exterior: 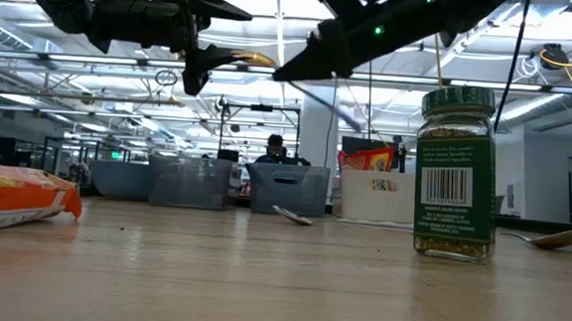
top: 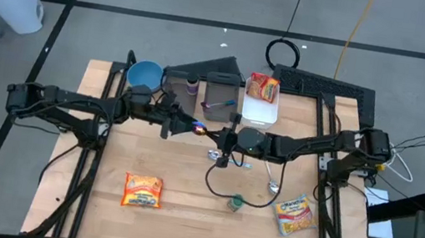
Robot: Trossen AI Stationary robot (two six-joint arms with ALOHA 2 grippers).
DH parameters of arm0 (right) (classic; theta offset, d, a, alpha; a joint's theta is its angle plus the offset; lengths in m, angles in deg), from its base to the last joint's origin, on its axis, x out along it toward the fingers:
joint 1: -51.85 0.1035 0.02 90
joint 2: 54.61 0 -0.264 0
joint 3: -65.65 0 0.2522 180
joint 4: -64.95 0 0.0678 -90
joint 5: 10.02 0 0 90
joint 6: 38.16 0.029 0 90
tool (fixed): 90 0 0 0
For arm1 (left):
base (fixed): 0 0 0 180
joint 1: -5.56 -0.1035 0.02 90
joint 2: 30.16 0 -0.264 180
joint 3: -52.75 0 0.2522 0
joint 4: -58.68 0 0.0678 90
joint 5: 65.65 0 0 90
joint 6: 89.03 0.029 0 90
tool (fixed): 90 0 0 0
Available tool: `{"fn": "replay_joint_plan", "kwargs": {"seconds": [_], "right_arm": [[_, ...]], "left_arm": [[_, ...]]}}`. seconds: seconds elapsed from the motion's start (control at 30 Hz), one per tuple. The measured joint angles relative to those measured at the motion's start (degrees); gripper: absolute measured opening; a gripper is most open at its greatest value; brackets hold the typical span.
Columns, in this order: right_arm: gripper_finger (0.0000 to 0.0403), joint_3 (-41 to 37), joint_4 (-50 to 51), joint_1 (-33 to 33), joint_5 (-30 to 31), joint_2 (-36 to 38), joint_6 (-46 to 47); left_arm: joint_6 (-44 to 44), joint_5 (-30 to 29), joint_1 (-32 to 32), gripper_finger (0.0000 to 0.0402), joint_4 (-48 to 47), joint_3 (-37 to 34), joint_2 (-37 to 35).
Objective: Pick & Place Food Item
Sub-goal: Put the blue spoon into the right black bin
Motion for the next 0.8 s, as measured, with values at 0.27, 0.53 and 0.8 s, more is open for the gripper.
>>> {"fn": "replay_joint_plan", "kwargs": {"seconds": [0.27, 0.53, 0.8], "right_arm": [[0.0004, -0.1, -1.7, -0.1, 1.7, 0.5, -1.7], [0.0004, -0.1, -1.5, -0.7, 1.4, 0.6, -1.6], [0.0004, -0.1, -1.6, -0.7, 0.0, 0.6, -1.5]], "left_arm": [[1.7, 0.1, 0.1, 0.0239, -7.2, 1.9, 0.1], [2.1, 0.1, 0.1, 0.0239, -7.4, 1.9, 0.1], [2.1, 0.1, 0.1, 0.0195, -7.5, 1.9, 0.1]]}}
